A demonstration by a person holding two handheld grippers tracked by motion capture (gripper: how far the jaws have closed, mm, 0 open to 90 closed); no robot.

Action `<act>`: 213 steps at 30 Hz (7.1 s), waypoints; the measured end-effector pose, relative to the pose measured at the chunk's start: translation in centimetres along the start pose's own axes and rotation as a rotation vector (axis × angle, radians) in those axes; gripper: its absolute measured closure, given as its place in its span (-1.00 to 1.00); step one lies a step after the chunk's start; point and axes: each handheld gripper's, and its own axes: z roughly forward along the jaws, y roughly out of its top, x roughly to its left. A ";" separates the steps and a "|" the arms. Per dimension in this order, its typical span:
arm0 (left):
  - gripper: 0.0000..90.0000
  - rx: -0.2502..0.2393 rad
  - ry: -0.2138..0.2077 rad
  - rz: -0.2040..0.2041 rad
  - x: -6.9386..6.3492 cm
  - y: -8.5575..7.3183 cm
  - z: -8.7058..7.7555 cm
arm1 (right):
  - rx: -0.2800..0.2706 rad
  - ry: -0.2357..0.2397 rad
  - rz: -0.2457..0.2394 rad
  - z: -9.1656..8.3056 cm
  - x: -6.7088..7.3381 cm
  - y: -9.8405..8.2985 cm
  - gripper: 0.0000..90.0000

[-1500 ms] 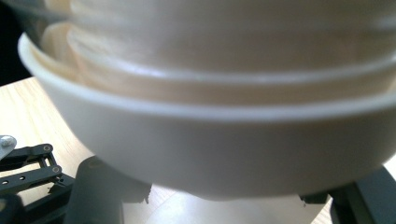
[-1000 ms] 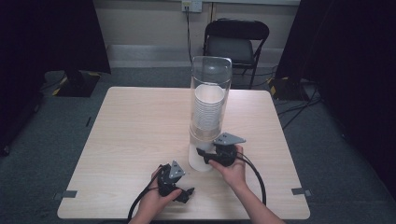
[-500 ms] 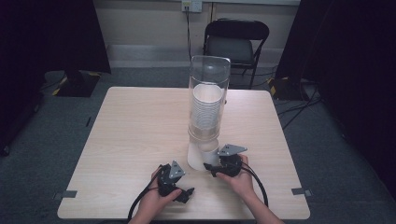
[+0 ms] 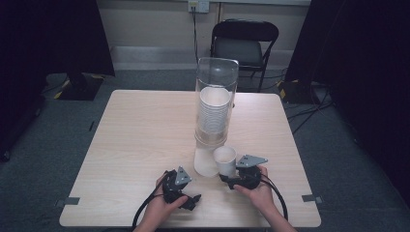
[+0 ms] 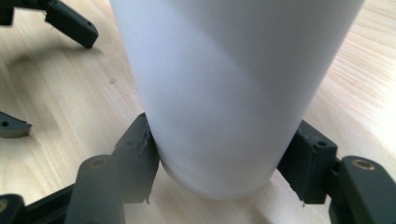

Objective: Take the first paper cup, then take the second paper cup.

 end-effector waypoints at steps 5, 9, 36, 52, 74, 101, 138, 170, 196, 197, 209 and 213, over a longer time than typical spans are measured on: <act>-1.00 -0.006 0.000 -0.001 0.0 0.0 0.0 | 0.006 -0.021 -0.008 -0.4 -0.4 -0.2 -0.21; -1.00 -0.016 -0.001 -0.015 -0.1 0.0 0.1 | 0.021 -0.037 -0.004 -0.3 -0.7 -0.4 -0.21; -0.99 -0.011 0.002 -0.013 -0.1 -0.1 0.0 | 0.068 -0.066 0.007 -0.1 -1.4 -1.3 -0.23; -0.94 -0.017 0.011 0.014 0.0 -0.1 -0.2 | 0.069 -0.071 0.009 -0.2 -1.5 -1.3 -0.24; -0.64 -0.156 -0.077 0.010 -2.2 5.7 0.5 | 0.071 -0.071 0.011 -0.4 -1.5 -1.5 -0.29; -0.64 -0.068 -0.066 0.014 -1.4 3.2 0.1 | 0.059 -0.162 0.034 -1.9 -3.8 -0.9 -0.33; -0.64 -0.046 -0.024 -0.013 0.4 1.4 -1.1 | 0.137 -0.133 0.060 -5.1 -2.1 -4.0 -0.68; -0.67 -0.055 -0.007 0.010 2.0 -2.2 -2.1 | -0.043 -0.001 0.005 -1.9 1.8 5.5 -0.68; -0.67 -0.058 -0.009 0.002 1.9 -2.2 -2.1 | -0.212 -0.070 0.043 0.5 1.4 10.7 -0.45; -0.67 -0.058 -0.010 0.001 1.9 -2.2 -2.1 | -0.217 -0.068 0.048 0.7 1.4 10.9 -0.42; -0.68 -0.057 -0.009 0.001 1.9 -2.2 -2.1 | -0.279 -0.085 0.025 1.4 1.6 10.3 -0.24; -0.68 -0.056 -0.008 0.001 1.9 -2.2 -2.1 | -0.297 -0.088 0.017 1.5 1.8 9.8 -0.23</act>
